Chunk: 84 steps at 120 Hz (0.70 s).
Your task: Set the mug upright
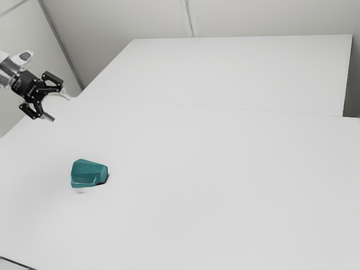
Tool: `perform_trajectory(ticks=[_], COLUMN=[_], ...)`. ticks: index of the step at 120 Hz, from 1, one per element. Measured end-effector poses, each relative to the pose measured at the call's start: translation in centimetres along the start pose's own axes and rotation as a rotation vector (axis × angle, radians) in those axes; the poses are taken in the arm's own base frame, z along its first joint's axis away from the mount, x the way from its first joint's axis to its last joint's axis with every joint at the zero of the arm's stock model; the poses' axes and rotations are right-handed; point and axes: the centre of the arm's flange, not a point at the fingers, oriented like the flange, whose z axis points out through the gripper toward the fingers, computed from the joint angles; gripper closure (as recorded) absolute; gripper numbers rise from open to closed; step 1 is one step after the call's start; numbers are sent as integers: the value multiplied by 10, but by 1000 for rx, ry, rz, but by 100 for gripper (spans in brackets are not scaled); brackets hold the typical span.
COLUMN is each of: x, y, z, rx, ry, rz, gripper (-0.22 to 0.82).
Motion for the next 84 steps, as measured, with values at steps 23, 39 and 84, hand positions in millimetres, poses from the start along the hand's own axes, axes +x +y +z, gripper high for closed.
perform_trajectory(ticks=[23,39,84], x=[13,26,53], y=[-46,-70,-120], z=[5,16,47], rx=[-75,-92,-120], ry=[-15,-31,-68], rz=[-61,-93,-116], gripper=[0,0,0])
